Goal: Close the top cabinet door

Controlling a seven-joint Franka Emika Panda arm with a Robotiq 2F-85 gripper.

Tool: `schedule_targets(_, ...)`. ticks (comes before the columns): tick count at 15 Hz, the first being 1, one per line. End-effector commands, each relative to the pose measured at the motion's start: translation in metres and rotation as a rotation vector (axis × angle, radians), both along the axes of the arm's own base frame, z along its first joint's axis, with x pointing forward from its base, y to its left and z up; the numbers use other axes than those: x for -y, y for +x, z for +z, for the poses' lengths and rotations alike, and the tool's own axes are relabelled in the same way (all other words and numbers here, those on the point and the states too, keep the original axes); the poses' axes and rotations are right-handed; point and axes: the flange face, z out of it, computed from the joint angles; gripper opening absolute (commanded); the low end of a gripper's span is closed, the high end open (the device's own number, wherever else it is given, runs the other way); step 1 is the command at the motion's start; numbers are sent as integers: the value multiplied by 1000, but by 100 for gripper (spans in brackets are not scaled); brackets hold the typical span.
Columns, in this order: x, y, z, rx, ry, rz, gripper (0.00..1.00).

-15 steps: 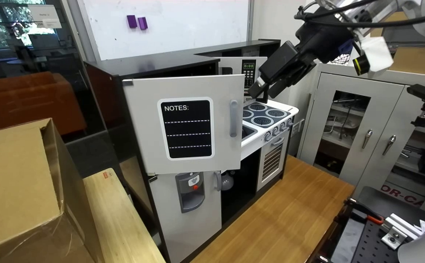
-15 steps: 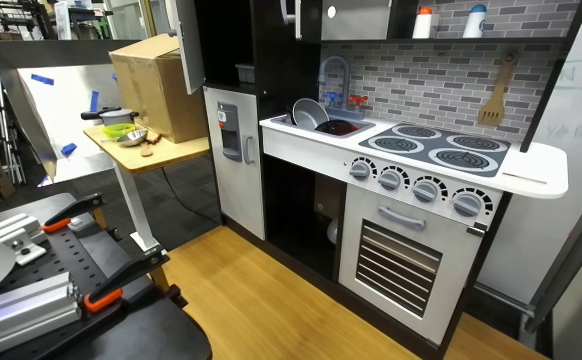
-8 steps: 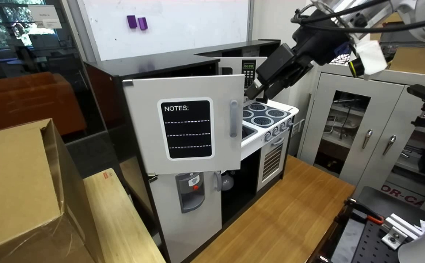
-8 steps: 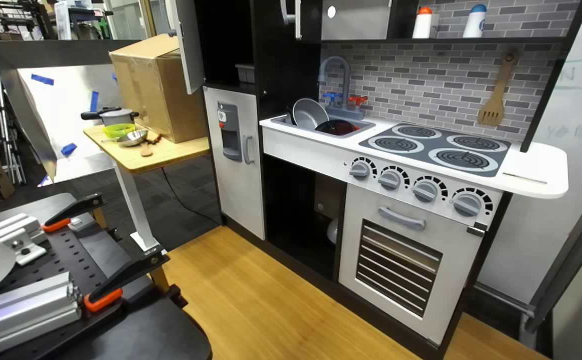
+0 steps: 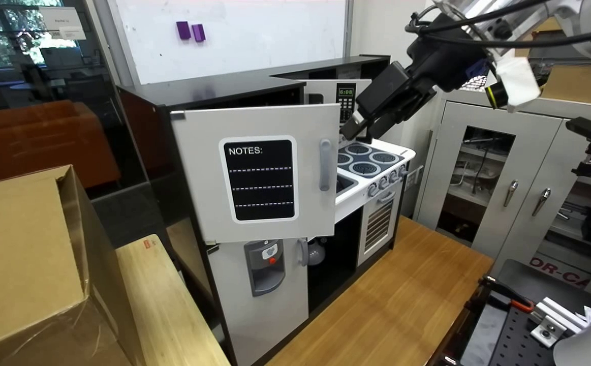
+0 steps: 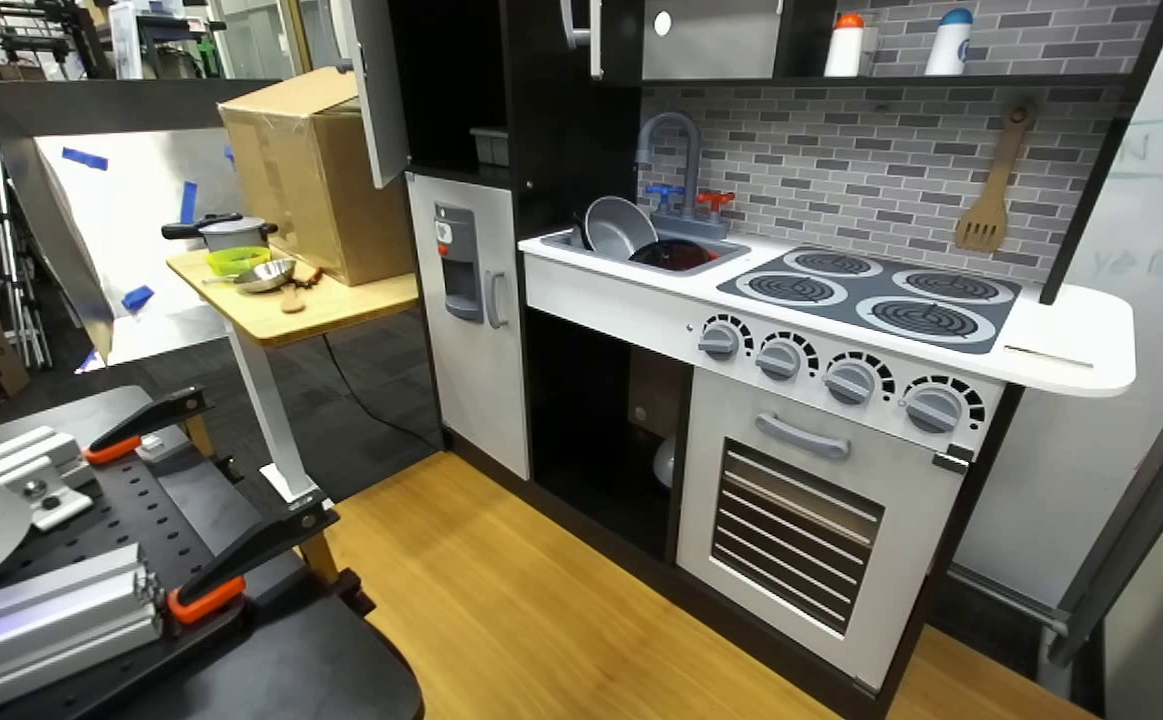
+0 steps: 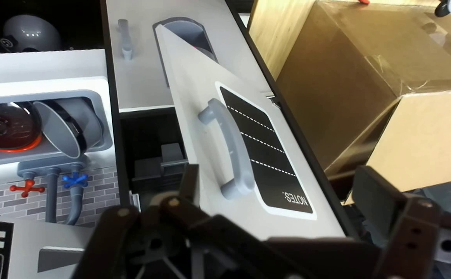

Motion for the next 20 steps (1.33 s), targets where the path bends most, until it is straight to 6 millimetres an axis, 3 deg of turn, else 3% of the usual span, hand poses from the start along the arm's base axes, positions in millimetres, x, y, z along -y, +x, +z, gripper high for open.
schedule_targets(1, -7, 1, -7, -17, -4, -13, 100)
schedule_targets(11, -24, 11, -31, -69, -16, -16, 100)
schedule_targets(20, -35, 39, -27, -43, -10, 4, 100)
